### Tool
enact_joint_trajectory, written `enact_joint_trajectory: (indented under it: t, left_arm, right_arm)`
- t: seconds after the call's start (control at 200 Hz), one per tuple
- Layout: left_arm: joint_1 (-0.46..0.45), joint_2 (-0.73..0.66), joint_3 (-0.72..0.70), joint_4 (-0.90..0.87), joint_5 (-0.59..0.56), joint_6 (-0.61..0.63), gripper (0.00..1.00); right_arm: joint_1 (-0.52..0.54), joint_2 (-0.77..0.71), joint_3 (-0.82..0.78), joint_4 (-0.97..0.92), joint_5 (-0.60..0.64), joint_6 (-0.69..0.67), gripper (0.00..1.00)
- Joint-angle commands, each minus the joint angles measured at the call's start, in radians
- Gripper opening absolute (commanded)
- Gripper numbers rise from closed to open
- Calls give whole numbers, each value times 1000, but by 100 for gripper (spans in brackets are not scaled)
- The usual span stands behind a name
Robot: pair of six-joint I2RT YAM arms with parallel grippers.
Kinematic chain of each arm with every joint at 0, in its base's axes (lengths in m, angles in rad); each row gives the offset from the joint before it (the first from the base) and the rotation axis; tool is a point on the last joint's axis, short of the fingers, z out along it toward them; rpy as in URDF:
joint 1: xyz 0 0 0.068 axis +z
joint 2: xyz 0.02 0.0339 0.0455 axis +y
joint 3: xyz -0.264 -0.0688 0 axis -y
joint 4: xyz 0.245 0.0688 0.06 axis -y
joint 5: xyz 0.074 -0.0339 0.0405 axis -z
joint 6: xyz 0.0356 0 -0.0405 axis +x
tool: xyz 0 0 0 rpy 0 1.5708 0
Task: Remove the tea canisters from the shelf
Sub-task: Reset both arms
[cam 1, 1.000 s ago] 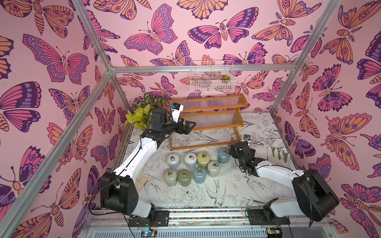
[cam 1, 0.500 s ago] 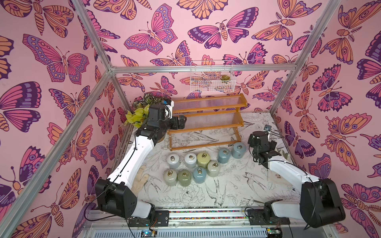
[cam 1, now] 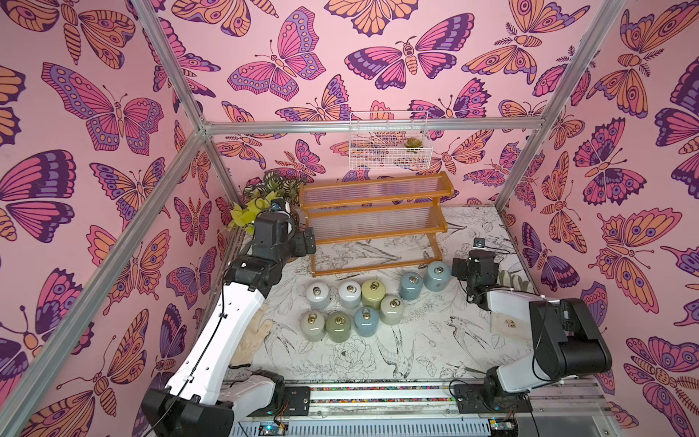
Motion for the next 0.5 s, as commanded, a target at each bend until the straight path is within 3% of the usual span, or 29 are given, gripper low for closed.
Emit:
enact_joint_trajectory:
  t: [0.0,0.135,0.255,0.381,0.496]
  left_arm:
    - [21,-36,-125,72,-116,-57,100]
    - [50,-90,-252,187,-198,-116,100]
    - [52,-158,-346,307,-322,-81,100]
    - [59,-209,-443,435,-423,-22,100]
    - [81,-199,-564,605,-409,-6,100]
  right_arm:
    - [2,-58,-138,258,-118,-49,99]
    - [1,48,-306,725,-188,-88,99]
    - [0,-30,-209,406,-170,-66,99]
    - [-39,3,-169,382,-141,-9,99]
    - [-41,-5,-158,349,-140,-3,99]
